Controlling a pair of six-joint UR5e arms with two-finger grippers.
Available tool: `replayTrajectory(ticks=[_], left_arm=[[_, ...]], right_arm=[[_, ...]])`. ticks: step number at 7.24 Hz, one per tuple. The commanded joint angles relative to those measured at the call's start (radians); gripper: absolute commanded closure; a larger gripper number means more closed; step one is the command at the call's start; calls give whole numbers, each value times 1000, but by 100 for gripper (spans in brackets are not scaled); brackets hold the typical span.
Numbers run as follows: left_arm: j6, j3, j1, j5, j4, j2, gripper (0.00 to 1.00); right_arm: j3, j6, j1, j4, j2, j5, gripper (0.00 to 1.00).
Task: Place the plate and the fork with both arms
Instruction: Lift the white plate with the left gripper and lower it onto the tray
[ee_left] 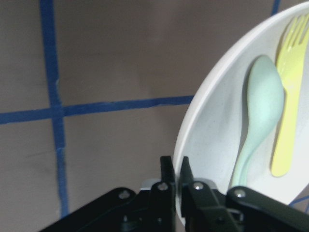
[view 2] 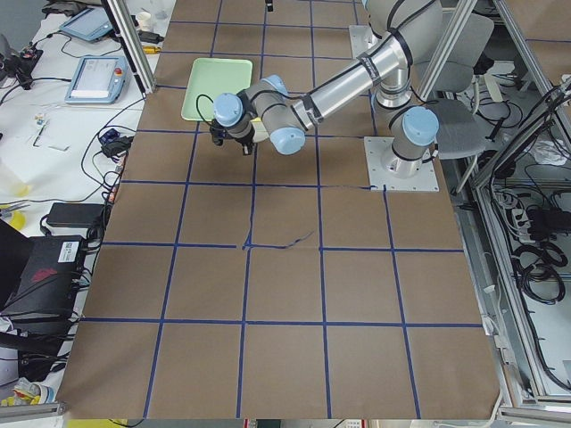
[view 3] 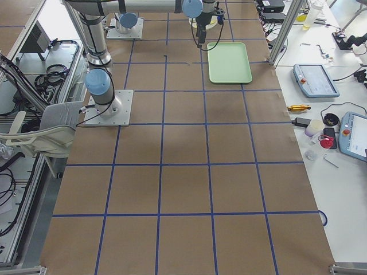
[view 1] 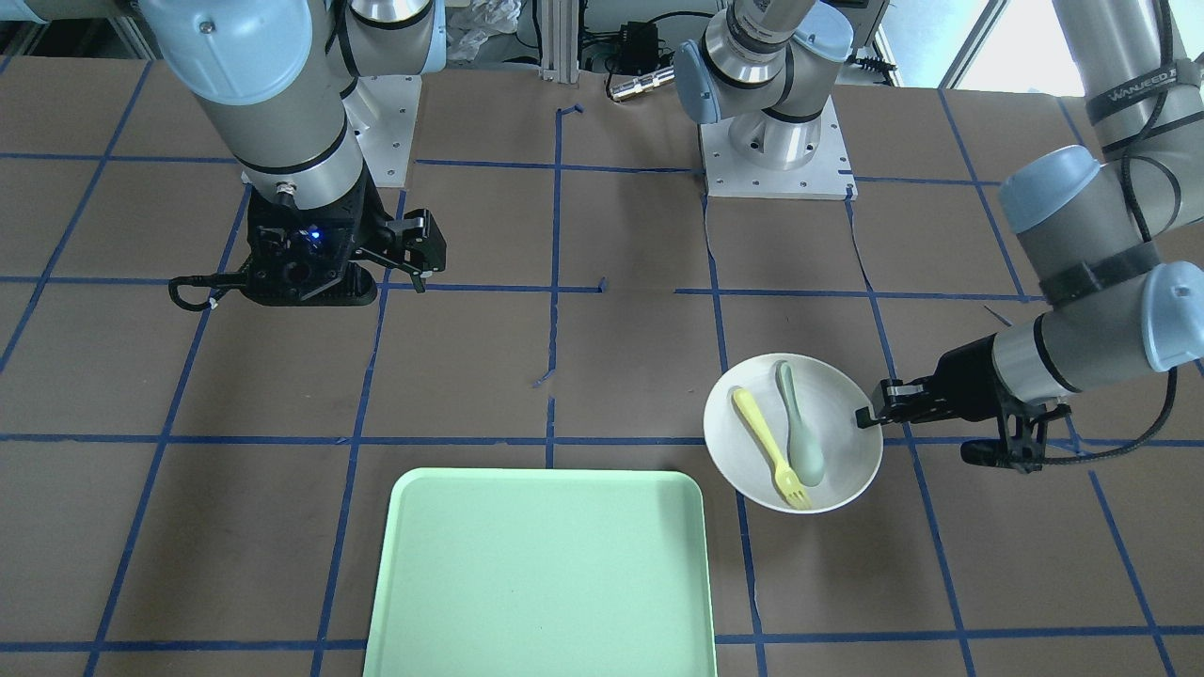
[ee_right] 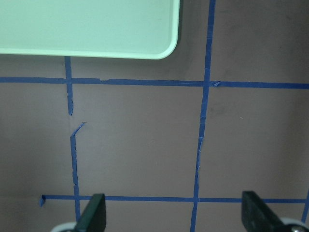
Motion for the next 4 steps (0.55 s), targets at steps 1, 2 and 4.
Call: replayTrajectory(ticks=[1, 2, 4], left_arm=[[-90, 144, -149, -61, 21, -113, 100], [-151, 195, -208, -61, 76, -182, 100], [-253, 313, -285, -89, 111, -284, 100]], right_arm=[[1, 3, -3, 2, 0, 5, 0], [1, 3, -3, 2, 0, 8, 0], [1, 5, -3, 5, 0, 13, 0]])
